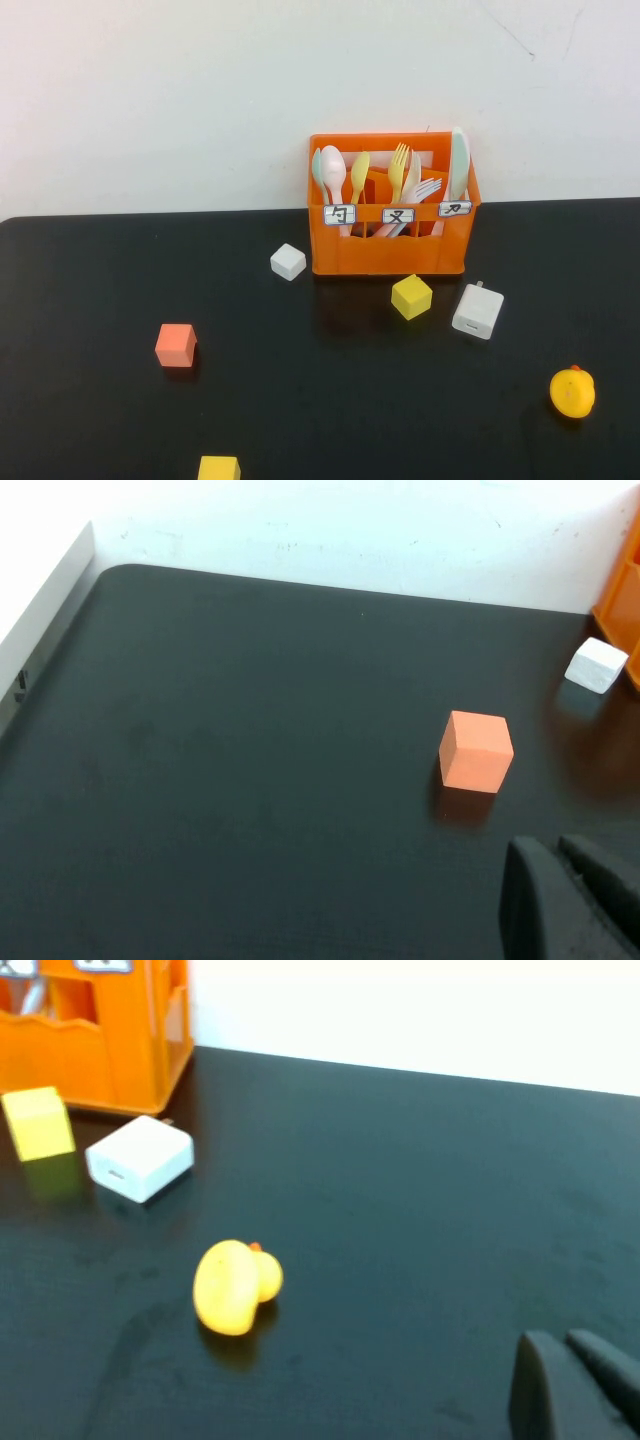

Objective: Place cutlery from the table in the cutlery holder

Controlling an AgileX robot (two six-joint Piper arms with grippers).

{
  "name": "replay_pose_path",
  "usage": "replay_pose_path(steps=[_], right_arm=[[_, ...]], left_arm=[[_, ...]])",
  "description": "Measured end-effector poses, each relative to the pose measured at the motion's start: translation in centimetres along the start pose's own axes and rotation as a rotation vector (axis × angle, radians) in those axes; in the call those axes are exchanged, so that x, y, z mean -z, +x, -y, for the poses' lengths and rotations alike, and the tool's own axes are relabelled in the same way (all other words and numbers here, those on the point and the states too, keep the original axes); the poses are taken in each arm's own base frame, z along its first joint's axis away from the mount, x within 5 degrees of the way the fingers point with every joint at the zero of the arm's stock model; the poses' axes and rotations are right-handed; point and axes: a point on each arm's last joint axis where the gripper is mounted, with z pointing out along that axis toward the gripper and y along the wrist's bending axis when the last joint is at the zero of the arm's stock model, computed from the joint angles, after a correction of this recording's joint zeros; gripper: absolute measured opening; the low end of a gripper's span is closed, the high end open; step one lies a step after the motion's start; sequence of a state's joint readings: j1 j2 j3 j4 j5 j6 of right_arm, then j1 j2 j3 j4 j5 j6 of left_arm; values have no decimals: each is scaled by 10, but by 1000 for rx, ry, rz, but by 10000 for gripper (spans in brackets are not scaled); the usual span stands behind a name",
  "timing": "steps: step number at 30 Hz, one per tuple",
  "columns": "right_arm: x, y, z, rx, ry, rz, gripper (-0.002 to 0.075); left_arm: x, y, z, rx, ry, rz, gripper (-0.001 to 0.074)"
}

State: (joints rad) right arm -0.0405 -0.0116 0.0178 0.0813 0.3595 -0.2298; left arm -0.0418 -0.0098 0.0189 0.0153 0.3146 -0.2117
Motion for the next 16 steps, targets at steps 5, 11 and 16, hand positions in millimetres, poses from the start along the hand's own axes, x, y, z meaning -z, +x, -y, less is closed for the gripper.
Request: replay_pose_path(steps=[5,11,16], right_arm=[[0,0,-1,37,-23,3,-2],[0,0,-1,55,-28,3,-2],[0,0,-1,57,-28,3,-2]], left_arm=[[0,0,0,0,0,0,-2],[0,0,0,0,0,0,-2],[0,0,0,0,0,0,-2]])
